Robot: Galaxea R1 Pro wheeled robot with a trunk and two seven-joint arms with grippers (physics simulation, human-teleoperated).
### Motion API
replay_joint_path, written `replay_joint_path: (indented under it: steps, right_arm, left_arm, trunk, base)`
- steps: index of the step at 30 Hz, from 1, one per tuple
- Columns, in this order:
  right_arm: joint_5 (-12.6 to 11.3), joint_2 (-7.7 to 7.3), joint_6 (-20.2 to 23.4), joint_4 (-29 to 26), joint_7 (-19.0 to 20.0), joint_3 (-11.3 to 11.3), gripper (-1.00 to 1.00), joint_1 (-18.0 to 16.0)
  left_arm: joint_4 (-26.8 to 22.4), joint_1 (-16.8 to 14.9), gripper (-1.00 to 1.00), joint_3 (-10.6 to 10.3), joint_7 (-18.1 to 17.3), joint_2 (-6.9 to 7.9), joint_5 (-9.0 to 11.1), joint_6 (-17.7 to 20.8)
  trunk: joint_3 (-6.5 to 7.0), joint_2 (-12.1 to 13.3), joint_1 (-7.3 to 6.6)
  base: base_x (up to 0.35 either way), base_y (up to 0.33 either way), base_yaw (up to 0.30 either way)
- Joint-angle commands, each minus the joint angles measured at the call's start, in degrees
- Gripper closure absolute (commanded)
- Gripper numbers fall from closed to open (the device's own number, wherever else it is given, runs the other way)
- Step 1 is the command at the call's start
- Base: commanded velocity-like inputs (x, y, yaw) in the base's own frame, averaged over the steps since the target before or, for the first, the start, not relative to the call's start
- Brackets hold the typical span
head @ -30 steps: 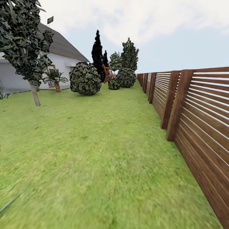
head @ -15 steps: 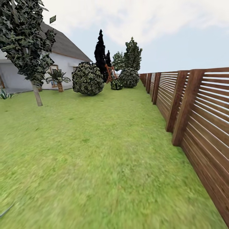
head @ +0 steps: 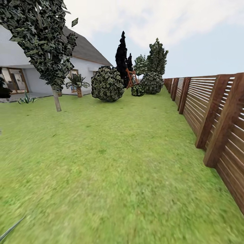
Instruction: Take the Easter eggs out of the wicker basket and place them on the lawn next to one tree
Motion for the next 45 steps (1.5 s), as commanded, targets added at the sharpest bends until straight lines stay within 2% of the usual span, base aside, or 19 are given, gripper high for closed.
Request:
replay_joint_path:
  steps: [1, 10, 37, 45]
  right_arm:
    - [0.00, -0.01, 0.02, 0.02, 0.10, 0.01, -1.00, -0.02]
    - [0.02, -0.01, 0.02, 0.03, 0.10, 0.03, -1.00, -0.01]
    - [0.11, -0.01, 0.10, 0.02, 0.10, 0.11, -1.00, -0.01]
    - [0.18, -0.01, 0.10, 0.02, 0.10, 0.11, -1.00, -0.01]
  left_arm:
    - [-0.05, 0.00, -1.00, 0.01, -0.02, 0.00, -0.01, 0.03]
    - [-0.05, 0.00, -1.00, 0.00, -0.04, 0.00, 0.00, 0.03]
    - [-0.05, 0.00, -1.00, 0.02, -0.06, 0.00, 0.01, 0.03]
    - [-0.05, 0.00, -1.00, 0.02, -0.05, 0.00, 0.06, 0.03]
  trunk:
    - [-0.03, -0.02, 0.04]
    - [-0.03, -0.02, 0.04]
    - [-0.03, -0.02, 0.04]
    - [-0.03, -0.02, 0.04]
  base:
    - [0.333, 0.000, 0.212]
    - [0.333, 0.000, 0.094]
    - [0.333, 0.000, 0.246]
    - [0.333, 0.000, 0.061]
